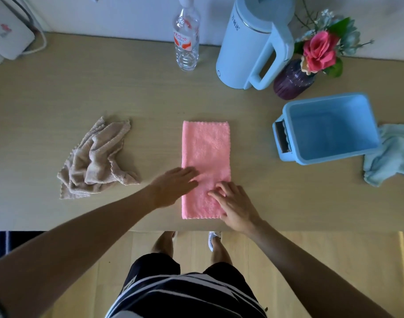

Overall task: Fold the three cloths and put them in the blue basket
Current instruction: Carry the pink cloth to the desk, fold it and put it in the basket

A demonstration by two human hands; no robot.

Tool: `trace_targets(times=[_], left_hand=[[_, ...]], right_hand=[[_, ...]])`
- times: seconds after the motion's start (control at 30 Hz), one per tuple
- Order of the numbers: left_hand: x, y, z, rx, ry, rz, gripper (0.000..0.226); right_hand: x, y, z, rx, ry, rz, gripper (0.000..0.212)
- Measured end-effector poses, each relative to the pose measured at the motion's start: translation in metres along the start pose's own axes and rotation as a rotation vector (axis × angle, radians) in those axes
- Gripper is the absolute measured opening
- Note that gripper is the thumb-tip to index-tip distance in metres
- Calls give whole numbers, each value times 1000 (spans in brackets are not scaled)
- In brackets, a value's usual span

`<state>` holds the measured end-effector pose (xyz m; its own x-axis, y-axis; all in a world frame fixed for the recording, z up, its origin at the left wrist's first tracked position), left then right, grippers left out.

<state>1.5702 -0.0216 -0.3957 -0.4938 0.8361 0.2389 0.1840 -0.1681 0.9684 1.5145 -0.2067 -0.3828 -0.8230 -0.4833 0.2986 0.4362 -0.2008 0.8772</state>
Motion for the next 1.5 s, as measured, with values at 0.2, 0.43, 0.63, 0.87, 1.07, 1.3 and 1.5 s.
trace_targets(times=[0.2,0.43,0.63,0.87,1.07,1.3,1.5], left_hand=[[27,-19,-13,44,90,89,88],[29,5,-23,280,151,-106,74],[25,41,-12,942,564,-340,7],[14,36,0,1226,743,-239,15],[3,20,6,1428,869,-132,32],[-1,17,15,1332,902,-124,50],[-5,13,18,1256,931,-138,54]], right_hand=[[-7,2,1,3,3,-43,43],[-21,14,1,-317,-98,-22,17],[-11,39,-2,-1028,-287,36,25],[-11,41,-18,-1122,-408,66,56],[-17,39,-33,-1068,-602,-185,14],[-33,42,-44,-1156,-679,-311,24],[-56,50,-46,-1067,-657,-354,16]])
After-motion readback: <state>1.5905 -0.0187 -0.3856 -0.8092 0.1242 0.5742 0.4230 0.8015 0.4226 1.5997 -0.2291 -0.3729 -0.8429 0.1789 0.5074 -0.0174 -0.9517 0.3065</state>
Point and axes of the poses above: each hand's wrist, its own x-axis away from the middle knuckle, its own y-axis out of the back of the hand, z = x × y, the point moved 5 cm from there along -x, towards the middle knuckle, and after that the axes turned 4 degrees about -x, right-handed, at the moved point
